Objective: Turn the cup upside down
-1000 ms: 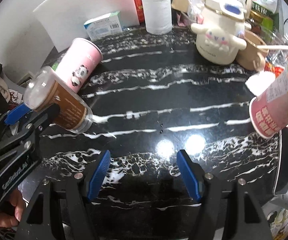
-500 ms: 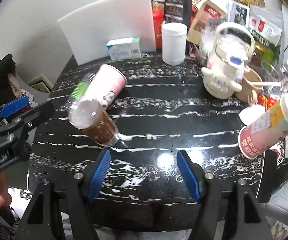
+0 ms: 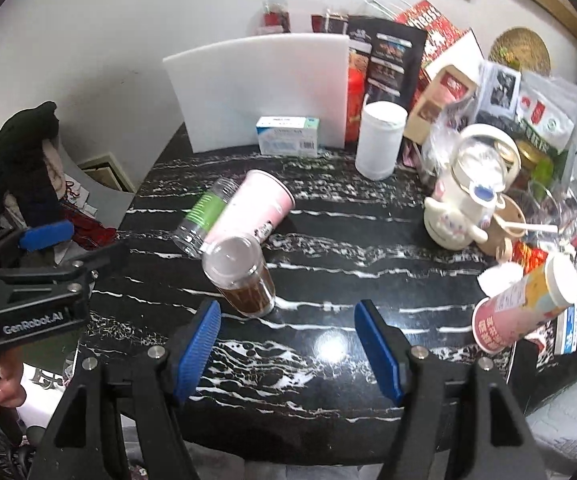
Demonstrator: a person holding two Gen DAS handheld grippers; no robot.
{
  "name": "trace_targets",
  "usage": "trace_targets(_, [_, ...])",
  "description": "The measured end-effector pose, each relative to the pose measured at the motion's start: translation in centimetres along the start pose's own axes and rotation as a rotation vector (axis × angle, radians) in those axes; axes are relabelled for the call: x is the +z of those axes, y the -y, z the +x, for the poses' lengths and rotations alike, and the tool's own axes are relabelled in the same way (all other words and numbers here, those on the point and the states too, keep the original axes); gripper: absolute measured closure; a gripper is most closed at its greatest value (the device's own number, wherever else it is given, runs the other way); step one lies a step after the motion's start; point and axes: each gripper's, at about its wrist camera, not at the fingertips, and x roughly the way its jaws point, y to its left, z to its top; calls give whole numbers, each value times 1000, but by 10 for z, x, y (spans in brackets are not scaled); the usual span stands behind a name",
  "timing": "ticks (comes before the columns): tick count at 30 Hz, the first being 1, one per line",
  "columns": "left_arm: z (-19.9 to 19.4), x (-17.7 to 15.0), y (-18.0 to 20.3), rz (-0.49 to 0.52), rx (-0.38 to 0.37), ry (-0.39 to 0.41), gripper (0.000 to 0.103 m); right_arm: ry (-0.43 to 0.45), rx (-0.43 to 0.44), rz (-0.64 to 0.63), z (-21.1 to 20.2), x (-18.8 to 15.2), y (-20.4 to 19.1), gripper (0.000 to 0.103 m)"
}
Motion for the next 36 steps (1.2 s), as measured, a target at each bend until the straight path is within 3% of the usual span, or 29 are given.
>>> trace_targets(9, [8, -3, -18, -65, 20, -36, 18, 2, 7, -20, 3, 4, -11, 32])
trace_targets(36, [6, -6, -15, -34, 35, -30, 18, -23, -4, 0, 9, -2, -12, 32])
